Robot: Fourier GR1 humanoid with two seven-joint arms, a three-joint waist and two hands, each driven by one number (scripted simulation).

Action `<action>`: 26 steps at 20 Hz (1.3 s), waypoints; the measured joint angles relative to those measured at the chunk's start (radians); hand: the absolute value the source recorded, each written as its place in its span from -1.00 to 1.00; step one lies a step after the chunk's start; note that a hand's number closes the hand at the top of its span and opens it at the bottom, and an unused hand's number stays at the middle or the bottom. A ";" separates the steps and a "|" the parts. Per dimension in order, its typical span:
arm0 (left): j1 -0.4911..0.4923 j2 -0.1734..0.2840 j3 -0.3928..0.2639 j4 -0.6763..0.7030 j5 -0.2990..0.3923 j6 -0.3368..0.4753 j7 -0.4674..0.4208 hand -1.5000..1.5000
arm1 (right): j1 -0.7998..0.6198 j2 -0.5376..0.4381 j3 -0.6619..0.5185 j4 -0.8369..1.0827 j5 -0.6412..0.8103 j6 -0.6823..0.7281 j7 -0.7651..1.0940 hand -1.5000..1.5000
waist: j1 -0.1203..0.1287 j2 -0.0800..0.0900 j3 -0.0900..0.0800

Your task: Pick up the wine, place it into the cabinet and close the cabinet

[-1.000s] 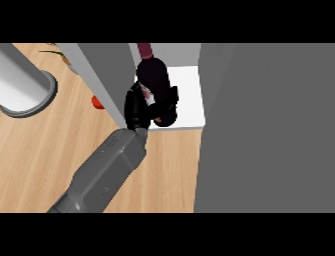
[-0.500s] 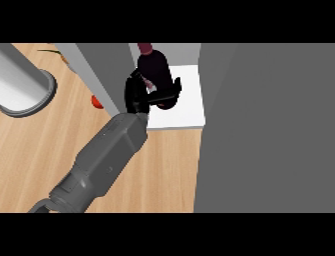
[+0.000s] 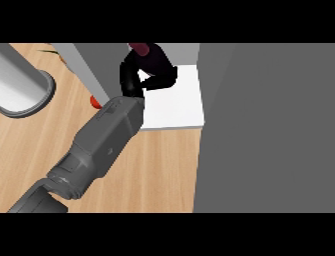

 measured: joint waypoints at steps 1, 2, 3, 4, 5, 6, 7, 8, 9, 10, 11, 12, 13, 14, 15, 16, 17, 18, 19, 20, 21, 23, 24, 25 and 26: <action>-0.011 0.006 0.000 0.018 -0.009 0.010 -0.004 -1.00 | 0.000 0.002 0.001 0.001 0.000 0.002 -0.002 -1.00 | -0.001 0.000 0.000; -0.024 0.012 -0.003 0.036 -0.019 0.022 -0.002 -1.00 | 0.006 -0.001 -0.003 0.001 -0.002 0.008 -0.007 -1.00 | -0.003 -0.001 0.001; -0.034 0.016 -0.008 0.053 -0.030 0.030 0.005 -1.00 | 0.009 0.003 0.003 0.001 -0.001 0.008 -0.009 -1.00 | -0.003 -0.002 0.001; -0.039 0.015 -0.010 0.069 -0.037 0.036 0.007 -1.00 | 0.006 0.009 0.017 0.001 0.000 0.004 -0.006 -1.00 | -0.004 -0.003 0.001; -0.043 0.014 -0.012 0.081 -0.044 0.038 0.011 -1.00 | 0.006 0.008 0.011 0.000 -0.001 0.004 -0.007 -1.00 | -0.004 -0.004 0.001; -0.051 0.014 -0.011 0.097 -0.050 0.043 0.011 -1.00 | 0.003 0.010 0.005 0.002 -0.002 0.005 -0.010 -1.00 | -0.007 -0.003 0.002; -0.066 0.017 -0.010 0.113 -0.054 0.049 0.021 -1.00 | 0.000 0.013 0.012 0.001 -0.002 0.003 -0.005 -1.00 | -0.010 -0.001 0.001; -0.072 0.016 -0.012 0.127 -0.061 0.049 0.028 -1.00 | 0.004 0.013 0.014 0.002 -0.001 0.007 -0.012 -1.00 | -0.010 -0.002 0.001; -0.074 0.016 -0.010 0.136 -0.065 0.048 0.025 -1.00 | 0.014 0.010 0.014 0.003 -0.001 0.016 -0.021 -1.00 | -0.013 -0.002 0.002; -0.078 0.016 -0.008 0.146 -0.068 0.048 0.024 -1.00 | 0.017 0.010 0.018 0.003 -0.002 0.019 -0.022 -1.00 | -0.014 -0.002 0.002; -0.081 0.015 -0.006 0.153 -0.072 0.050 0.019 -1.00 | 0.014 0.011 0.022 0.003 -0.001 0.019 -0.022 -1.00 | -0.014 -0.002 0.003; -0.083 0.015 -0.004 0.160 -0.074 0.043 0.024 -1.00 | 0.014 0.007 0.014 0.004 -0.002 0.024 -0.024 -1.00 | -0.015 -0.001 0.003; -0.094 0.014 -0.003 0.173 -0.077 0.054 0.031 -1.00 | 0.014 0.012 0.021 0.006 -0.001 0.023 -0.025 -1.00 | -0.017 0.000 0.002; -0.093 0.015 -0.001 0.177 -0.079 0.055 0.021 -1.00 | 0.017 0.013 0.027 0.006 0.000 0.025 -0.026 -1.00 | -0.019 0.000 0.002; -0.093 0.015 -0.002 0.180 -0.084 0.050 0.017 -1.00 | 0.017 0.011 0.021 0.006 -0.001 0.027 -0.027 -1.00 | -0.019 0.000 0.002; -0.094 0.014 0.000 0.183 -0.085 0.051 0.011 -1.00 | 0.014 0.011 0.019 0.006 -0.002 0.027 -0.025 -1.00 | -0.019 0.000 0.002; -0.095 0.015 0.002 0.186 -0.087 0.048 0.008 -1.00 | 0.017 0.012 0.023 0.005 -0.003 0.027 -0.025 -1.00 | -0.021 0.001 0.002; -0.096 0.015 0.005 0.189 -0.088 0.047 0.004 -1.00 | 0.019 0.016 0.029 0.005 -0.002 0.025 -0.026 -1.00 | -0.021 0.001 0.002; -0.094 0.017 0.008 0.190 -0.088 0.038 0.000 -1.00 | 0.020 0.014 0.032 0.004 -0.002 0.027 -0.026 -1.00 | -0.023 0.000 0.003; -0.095 0.017 0.010 0.190 -0.090 0.033 -0.003 -1.00 | 0.022 0.014 0.036 0.002 -0.002 0.028 -0.025 -1.00 | -0.023 0.001 0.003; -0.096 0.016 0.011 0.193 -0.092 0.029 -0.001 -1.00 | 0.033 0.011 0.029 0.003 -0.002 0.034 -0.034 -1.00 | -0.023 0.001 0.002; -0.097 0.014 0.013 0.191 -0.098 0.011 -0.016 -1.00 | 0.034 0.011 0.031 0.002 -0.003 0.035 -0.033 -1.00 | -0.020 0.002 0.002; -0.097 0.014 0.013 0.186 -0.101 -0.004 -0.026 -1.00 | 0.033 0.013 0.031 0.002 -0.002 0.034 -0.035 -1.00 | -0.019 0.003 0.002; -0.094 0.014 0.016 0.180 -0.103 -0.016 -0.045 -1.00 | 0.036 0.012 0.030 0.003 -0.002 0.036 -0.040 -1.00 | -0.018 0.003 0.002; -0.092 0.015 0.016 0.176 -0.107 -0.030 -0.057 -1.00 | 0.039 0.012 0.031 0.001 -0.003 0.036 -0.039 -1.00 | -0.018 0.003 0.002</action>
